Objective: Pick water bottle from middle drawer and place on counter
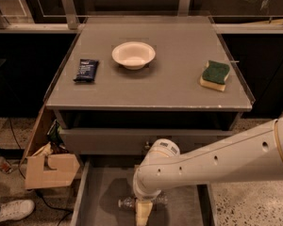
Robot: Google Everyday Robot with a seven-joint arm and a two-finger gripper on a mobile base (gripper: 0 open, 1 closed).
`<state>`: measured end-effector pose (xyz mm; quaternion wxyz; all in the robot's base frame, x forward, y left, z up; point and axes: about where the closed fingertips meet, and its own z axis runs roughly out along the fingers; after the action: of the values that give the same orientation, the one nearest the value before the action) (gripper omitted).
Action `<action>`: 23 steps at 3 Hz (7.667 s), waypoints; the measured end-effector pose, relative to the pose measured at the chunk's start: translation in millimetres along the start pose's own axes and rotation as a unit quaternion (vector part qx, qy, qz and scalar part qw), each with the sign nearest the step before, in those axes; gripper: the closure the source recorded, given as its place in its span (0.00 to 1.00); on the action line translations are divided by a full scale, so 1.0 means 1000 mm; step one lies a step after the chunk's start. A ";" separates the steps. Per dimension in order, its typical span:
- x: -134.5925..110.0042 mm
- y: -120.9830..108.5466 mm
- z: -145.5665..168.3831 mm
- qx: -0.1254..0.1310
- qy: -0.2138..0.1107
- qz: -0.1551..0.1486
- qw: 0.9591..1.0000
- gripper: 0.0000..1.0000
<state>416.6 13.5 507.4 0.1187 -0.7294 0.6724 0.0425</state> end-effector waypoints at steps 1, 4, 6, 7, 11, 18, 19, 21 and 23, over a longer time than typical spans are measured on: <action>0.004 -0.002 0.012 -0.002 -0.006 0.010 1.000 0.00; 0.026 -0.014 0.051 -0.009 -0.013 0.034 0.999 0.00; 0.050 -0.017 0.078 -0.017 -0.008 0.055 0.998 0.00; 0.046 -0.007 0.103 -0.041 -0.012 0.061 0.997 0.00; 0.056 -0.001 0.133 -0.063 -0.013 0.070 0.995 0.27; 0.083 -0.007 0.088 -0.036 0.008 0.089 0.995 1.00; 0.108 -0.004 0.023 -0.018 0.039 0.107 0.993 1.00; 0.105 -0.003 0.005 -0.019 0.054 0.103 0.993 1.00; 0.104 0.000 -0.061 0.009 0.078 0.086 0.993 1.00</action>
Offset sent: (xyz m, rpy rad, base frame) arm 0.0227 -0.0053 -0.0516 0.0281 0.0229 -0.0566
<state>420.4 -101.2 543.3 0.0679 -0.6692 0.7399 -0.0105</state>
